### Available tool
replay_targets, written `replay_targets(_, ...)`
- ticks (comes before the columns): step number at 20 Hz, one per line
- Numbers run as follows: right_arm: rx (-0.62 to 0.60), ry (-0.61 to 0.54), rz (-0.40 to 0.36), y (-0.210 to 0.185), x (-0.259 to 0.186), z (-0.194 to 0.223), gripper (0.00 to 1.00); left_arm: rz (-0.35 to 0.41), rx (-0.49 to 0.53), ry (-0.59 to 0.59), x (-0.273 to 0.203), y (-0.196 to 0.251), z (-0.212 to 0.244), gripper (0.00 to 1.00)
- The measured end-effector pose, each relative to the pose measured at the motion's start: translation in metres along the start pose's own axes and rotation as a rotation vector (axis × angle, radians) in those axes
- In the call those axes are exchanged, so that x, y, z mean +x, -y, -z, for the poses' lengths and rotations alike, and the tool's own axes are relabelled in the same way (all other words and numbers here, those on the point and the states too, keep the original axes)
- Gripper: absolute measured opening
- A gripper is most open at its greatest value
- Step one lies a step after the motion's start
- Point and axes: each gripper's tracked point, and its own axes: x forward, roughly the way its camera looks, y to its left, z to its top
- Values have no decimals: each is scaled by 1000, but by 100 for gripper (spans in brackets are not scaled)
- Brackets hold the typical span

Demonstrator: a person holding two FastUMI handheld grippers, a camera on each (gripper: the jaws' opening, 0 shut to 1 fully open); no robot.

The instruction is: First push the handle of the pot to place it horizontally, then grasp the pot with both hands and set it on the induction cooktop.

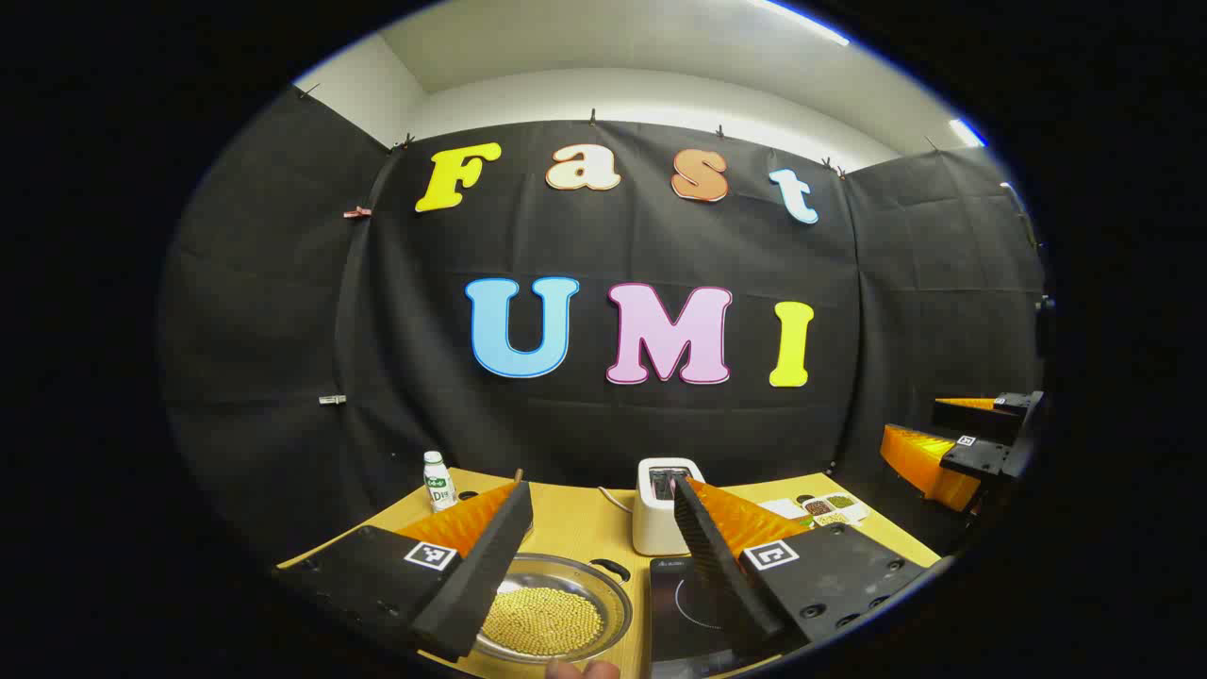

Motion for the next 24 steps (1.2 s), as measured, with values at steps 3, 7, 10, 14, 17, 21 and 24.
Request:
replay_targets(3, -1, 3, 9, 1, -2, -2, 97, 3, 15, 3, 0, 1, -1, 95)
replay_targets(7, 0, 12, 26, 2, -5, -5, 97, 5, 7, 13, -4, 0, -1, 95)
replay_targets(10, -11, 11, 27, 5, -17, -5, 97, 6, 4, 17, -8, -2, 2, 95)
replay_targets(14, -9, 15, 28, 2, -27, -4, 97, 5, 6, 21, -11, -9, 5, 95)
replay_targets(17, -4, 20, 17, -7, -29, -6, 97, -10, 5, 22, -14, -17, 5, 95)
replay_targets(21, -21, 43, 1, -17, -33, -12, 97, -32, 17, 36, -17, -29, 3, 94)
replay_targets(24, -28, 53, -1, -22, -35, -15, 97, -23, 13, 57, -21, -34, -2, 64)
